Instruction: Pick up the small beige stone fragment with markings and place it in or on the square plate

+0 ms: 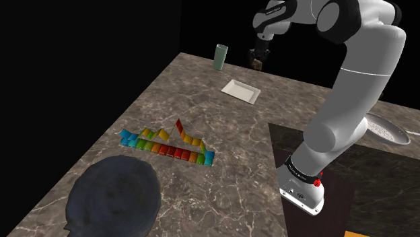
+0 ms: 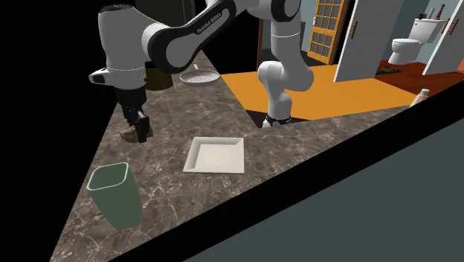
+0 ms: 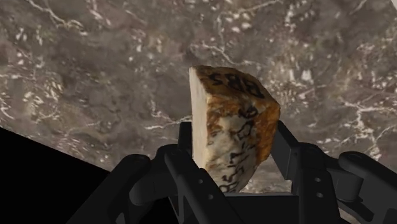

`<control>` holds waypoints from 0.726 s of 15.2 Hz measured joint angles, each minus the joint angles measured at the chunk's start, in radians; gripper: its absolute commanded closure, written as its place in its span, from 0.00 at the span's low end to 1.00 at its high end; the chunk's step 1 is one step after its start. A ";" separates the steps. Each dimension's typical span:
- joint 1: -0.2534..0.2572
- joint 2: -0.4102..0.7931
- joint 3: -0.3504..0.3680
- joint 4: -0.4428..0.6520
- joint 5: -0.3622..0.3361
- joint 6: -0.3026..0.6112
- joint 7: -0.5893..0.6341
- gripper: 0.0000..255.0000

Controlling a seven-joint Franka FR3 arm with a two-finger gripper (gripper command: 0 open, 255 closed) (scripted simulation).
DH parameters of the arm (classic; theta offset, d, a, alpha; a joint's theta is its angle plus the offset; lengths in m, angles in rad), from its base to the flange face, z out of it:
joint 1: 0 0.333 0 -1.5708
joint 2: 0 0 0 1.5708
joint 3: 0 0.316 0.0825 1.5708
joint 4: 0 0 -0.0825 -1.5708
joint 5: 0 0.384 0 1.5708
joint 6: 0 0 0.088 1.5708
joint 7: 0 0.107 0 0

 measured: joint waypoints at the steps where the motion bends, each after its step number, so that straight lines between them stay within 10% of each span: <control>1: 0.000 -0.004 -0.001 0.001 -0.001 -0.005 -0.001 1.00; 11: 0.105 -0.293 0.052 -0.360 -0.118 0.069 0.204 1.00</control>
